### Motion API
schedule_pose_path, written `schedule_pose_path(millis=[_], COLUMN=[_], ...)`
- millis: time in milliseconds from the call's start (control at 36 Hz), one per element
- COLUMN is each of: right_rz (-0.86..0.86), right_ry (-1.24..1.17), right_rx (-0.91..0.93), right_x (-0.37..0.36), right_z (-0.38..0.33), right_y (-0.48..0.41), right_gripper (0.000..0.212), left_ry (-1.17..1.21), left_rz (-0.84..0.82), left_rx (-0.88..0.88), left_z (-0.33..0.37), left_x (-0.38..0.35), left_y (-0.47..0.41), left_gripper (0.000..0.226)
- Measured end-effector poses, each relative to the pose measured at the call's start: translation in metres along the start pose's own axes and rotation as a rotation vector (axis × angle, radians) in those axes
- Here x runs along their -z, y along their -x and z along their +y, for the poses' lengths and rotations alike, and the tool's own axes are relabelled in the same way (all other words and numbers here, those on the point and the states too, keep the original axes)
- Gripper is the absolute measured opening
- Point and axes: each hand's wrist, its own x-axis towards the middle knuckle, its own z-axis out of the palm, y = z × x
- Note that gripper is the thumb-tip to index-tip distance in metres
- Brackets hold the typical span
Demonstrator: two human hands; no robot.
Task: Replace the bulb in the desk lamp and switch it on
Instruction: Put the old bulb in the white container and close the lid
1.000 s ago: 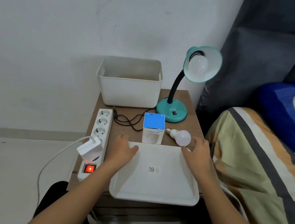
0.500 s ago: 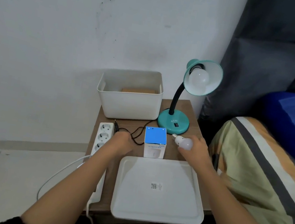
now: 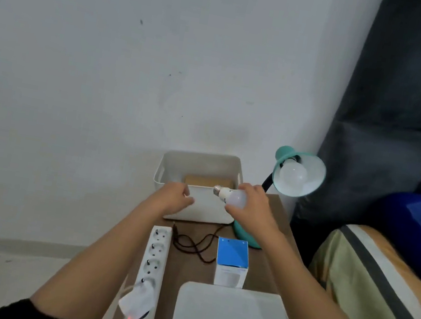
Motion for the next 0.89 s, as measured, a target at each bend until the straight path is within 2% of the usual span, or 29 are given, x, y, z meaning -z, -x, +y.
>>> schedule_pose_path(millis=[222, 417, 500, 583, 667, 889], right_rz=[-0.039, -0.213, -0.249, -0.284, -0.329, -0.365], right_ry=[-0.011, 0.069, 0.105, 0.132, 0.150, 0.175], right_rx=[-0.017, -0.079, -0.093, -0.088, -0.098, -0.123], right_x=[-0.018, -0.055, -0.070, -0.080, -0.087, -0.090], right_z=[-0.011, 0.009, 0.017, 0.022, 0.025, 0.023], right_y=[-0.093, -0.155, -0.169, -0.179, -0.186, -0.187], right_gripper=[0.044, 0.053, 0.051, 0.045, 0.048, 0.055], left_ry=[0.013, -0.072, -0.074, -0.077, -0.068, -0.042], left_rz=[0.025, -0.074, -0.094, -0.112, -0.110, -0.150], left_rx=[-0.016, 0.015, 0.031, 0.053, 0.075, 0.092], left_z=[-0.002, -0.020, -0.030, -0.039, -0.043, -0.042], left_x=[0.022, -0.001, -0.008, -0.013, -0.016, -0.012], left_y=[-0.078, -0.131, -0.146, -0.157, -0.164, -0.166], left_gripper=[0.024, 0.013, 0.021, 0.014, 0.010, 0.026])
